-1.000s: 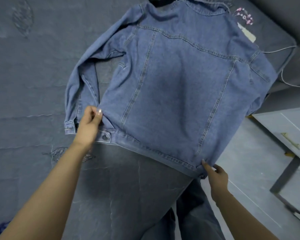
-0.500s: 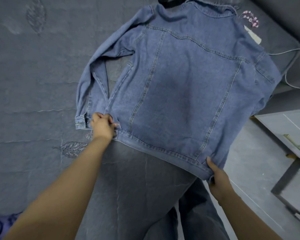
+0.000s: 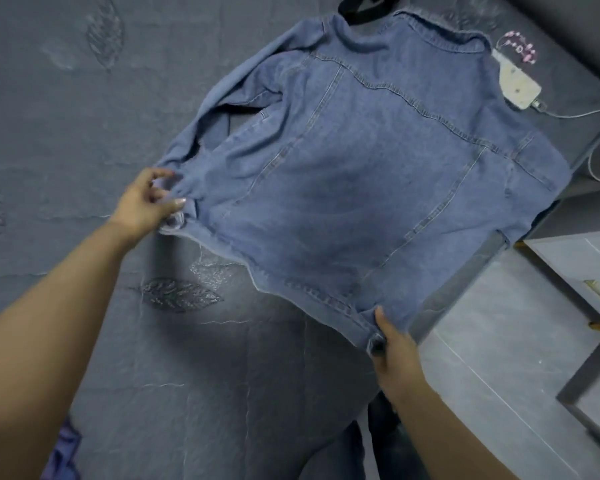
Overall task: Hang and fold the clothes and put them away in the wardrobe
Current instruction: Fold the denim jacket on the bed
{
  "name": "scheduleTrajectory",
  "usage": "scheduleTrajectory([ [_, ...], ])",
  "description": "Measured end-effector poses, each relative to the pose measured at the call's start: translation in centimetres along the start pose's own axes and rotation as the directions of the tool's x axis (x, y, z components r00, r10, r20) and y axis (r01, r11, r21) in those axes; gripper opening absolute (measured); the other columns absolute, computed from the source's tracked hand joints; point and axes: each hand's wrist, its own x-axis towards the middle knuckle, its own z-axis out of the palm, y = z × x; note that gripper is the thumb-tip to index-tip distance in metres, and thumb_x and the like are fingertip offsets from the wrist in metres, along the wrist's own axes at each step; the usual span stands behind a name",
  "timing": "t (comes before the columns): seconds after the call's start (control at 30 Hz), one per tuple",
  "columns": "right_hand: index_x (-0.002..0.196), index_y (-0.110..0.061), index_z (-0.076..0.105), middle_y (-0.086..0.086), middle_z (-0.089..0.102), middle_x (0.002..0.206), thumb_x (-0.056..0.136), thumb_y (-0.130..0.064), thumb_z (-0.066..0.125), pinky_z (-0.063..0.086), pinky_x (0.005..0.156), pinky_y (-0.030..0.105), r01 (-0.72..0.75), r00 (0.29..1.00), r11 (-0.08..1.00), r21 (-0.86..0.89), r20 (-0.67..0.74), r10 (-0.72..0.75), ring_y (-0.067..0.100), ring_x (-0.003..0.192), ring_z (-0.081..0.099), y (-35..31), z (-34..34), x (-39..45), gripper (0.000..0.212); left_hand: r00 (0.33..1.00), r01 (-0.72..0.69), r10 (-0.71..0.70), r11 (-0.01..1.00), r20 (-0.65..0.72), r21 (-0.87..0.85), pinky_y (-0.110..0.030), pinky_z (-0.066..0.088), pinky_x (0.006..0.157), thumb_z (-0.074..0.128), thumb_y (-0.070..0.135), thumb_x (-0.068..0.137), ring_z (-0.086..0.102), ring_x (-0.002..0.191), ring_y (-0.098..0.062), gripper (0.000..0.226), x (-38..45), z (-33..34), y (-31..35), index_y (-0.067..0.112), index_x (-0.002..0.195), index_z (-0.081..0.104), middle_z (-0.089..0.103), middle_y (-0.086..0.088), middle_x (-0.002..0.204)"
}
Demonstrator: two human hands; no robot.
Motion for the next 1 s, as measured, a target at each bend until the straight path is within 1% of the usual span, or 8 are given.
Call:
scheduleTrajectory([
  [0.17,0.103,0.007,0.066,0.018,0.062,0.073,0.086,-0.024,0.071,0.054,0.051,0.035,-0.114,0.987,0.974,-0.194,-0.134,0.089,0.029,0.058,0.055,3.9,-3.9,-1.0,0.036,0.893,0.331,-0.216,0.910,0.395,-0.250,-0.016,0.056,0.062,0.049,0.006,0.097,0.069,0.066,-0.006,0.016,-3.3,-2.4,-3.0,0.006,0.103,0.064,0.075,0.000,0.080],
  [0.3,0.111,-0.001,0.068,0.020,0.071,0.095,0.083,-0.023,0.073,0.057,0.062,0.036,-0.174,0.984,0.961,-0.217,-0.013,0.175,0.030,0.070,0.065,6.1,-3.8,-0.7,0.036,0.944,0.329,-0.328,0.943,-0.026,0.057,-0.020,0.044,0.058,0.061,0.011,0.095,0.051,0.050,0.001,0.016,-2.6,-1.4,-5.7,0.008,0.080,0.061,0.062,0.007,0.053],
  [0.4,0.120,-0.002,0.064,0.019,0.069,0.111,0.087,-0.021,0.072,0.057,0.082,0.044,-0.190,0.982,0.961,-0.203,-0.044,0.185,0.030,0.086,0.064,7.4,-3.5,0.2,0.039,0.924,0.345,-0.301,0.922,-0.237,0.175,-0.041,0.047,0.096,0.057,0.014,0.097,0.061,0.107,-0.025,0.026,-2.8,1.6,-6.1,-0.003,0.116,0.059,0.066,-0.021,0.114],
  [0.5,0.125,-0.002,0.060,0.023,0.064,0.117,0.083,-0.019,0.076,0.051,0.095,0.053,-0.186,0.982,0.955,-0.233,-0.060,0.177,0.033,0.092,0.061,7.2,-3.2,0.4,0.049,0.887,0.198,0.052,0.856,-0.460,0.478,-0.048,0.033,0.102,0.054,0.008,0.088,0.038,0.129,-0.041,0.046,-5.8,5.7,-3.6,0.006,0.134,0.050,0.043,-0.023,0.141],
  [0.6,0.125,-0.009,0.061,0.016,0.068,0.118,0.079,-0.027,0.079,0.056,0.088,0.048,-0.134,0.991,0.977,-0.164,-0.011,0.134,0.034,0.097,0.065,5.6,-3.3,0.2,0.053,0.876,-0.262,0.438,0.784,-0.202,0.563,-0.048,0.032,0.105,0.055,0.001,0.076,0.038,0.132,-0.035,0.060,-9.8,11.8,-1.1,0.011,0.135,0.051,0.042,-0.016,0.145],
  [0.7,0.126,-0.014,0.061,0.006,0.070,0.117,0.080,-0.033,0.074,0.056,0.089,0.040,-0.061,0.998,0.995,-0.080,0.021,0.062,0.026,0.105,0.067,2.9,-3.8,1.0,0.051,0.861,-0.483,0.501,0.749,0.089,0.453,-0.046,0.030,0.109,0.059,0.013,0.088,0.036,0.139,-0.030,0.055,-13.6,19.1,-0.4,0.016,0.142,0.048,0.036,-0.010,0.153],
  [0.87,0.116,-0.016,0.064,0.002,0.070,0.115,0.089,-0.031,0.068,0.054,0.087,0.032,-0.003,0.999,0.958,-0.287,0.045,0.017,0.022,0.105,0.066,-0.2,-5.2,3.0,0.032,0.930,-0.366,0.217,0.579,0.296,0.728,-0.054,-0.003,0.119,0.027,0.045,0.104,-0.024,0.145,-0.020,0.062,-16.3,25.3,-4.0,0.033,0.153,-0.008,-0.023,0.003,0.160],
  [1.0,0.112,-0.009,0.058,0.005,0.066,0.104,0.090,-0.015,0.068,0.049,0.075,0.019,0.174,0.978,0.861,-0.478,-0.017,-0.207,0.025,0.105,0.062,-3.6,-6.5,3.9,0.025,0.967,-0.225,0.095,0.754,0.237,0.617,-0.056,-0.005,0.118,0.045,0.026,0.097,-0.021,0.147,-0.014,0.068,-16.8,25.9,-1.8,0.032,0.155,0.011,-0.018,0.008,0.161],
])
